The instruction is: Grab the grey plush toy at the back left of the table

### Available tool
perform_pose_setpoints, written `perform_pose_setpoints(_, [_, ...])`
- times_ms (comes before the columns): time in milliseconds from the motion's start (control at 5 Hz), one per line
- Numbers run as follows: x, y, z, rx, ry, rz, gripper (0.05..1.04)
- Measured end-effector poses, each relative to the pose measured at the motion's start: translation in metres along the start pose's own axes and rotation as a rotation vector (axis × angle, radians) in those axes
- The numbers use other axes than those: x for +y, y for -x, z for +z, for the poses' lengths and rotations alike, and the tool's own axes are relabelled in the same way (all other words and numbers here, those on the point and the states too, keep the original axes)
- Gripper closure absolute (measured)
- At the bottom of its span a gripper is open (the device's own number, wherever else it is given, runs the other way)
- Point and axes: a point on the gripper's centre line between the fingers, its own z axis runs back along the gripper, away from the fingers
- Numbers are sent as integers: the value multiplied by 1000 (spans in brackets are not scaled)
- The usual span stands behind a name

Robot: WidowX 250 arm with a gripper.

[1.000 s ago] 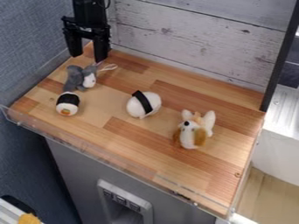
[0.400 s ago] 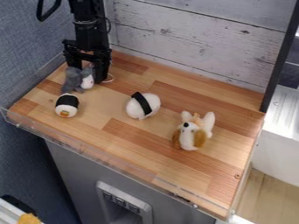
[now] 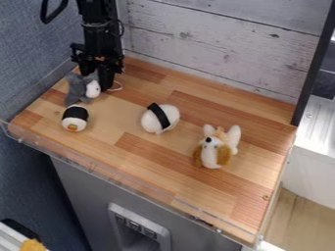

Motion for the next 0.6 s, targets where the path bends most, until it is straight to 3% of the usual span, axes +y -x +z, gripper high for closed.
perform_pose_setpoints(200, [0, 0, 1, -3, -1, -38, 807])
perform_pose_setpoints(600, [1, 1, 0, 2, -9, -43, 858])
